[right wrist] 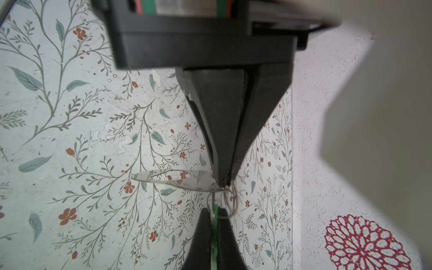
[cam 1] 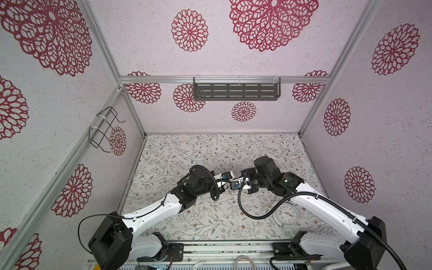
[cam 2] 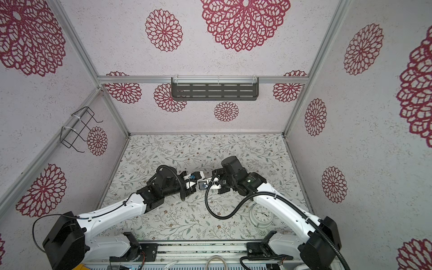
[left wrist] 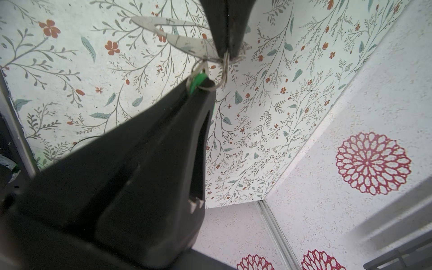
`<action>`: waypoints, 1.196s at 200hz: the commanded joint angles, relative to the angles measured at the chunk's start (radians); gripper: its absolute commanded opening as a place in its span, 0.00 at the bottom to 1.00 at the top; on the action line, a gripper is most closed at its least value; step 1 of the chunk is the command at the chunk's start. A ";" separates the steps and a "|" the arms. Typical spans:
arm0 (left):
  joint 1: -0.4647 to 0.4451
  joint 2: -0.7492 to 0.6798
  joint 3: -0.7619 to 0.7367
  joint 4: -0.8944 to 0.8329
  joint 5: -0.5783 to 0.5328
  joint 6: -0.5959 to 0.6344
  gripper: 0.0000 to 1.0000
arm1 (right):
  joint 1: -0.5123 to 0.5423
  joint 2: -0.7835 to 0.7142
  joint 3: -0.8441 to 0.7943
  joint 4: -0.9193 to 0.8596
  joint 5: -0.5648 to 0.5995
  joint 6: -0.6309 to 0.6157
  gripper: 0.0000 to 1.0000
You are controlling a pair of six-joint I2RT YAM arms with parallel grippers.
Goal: Remove the keys from the keyring
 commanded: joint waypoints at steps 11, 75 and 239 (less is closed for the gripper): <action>-0.010 0.005 0.041 -0.003 -0.020 -0.033 0.00 | 0.002 -0.015 0.033 -0.014 -0.036 0.013 0.00; 0.003 0.039 0.099 -0.025 -0.008 -0.127 0.00 | 0.009 0.013 0.051 0.000 -0.045 0.011 0.00; 0.251 -0.081 0.063 -0.185 0.317 -0.158 0.39 | -0.062 0.121 0.218 -0.214 -0.118 -0.190 0.00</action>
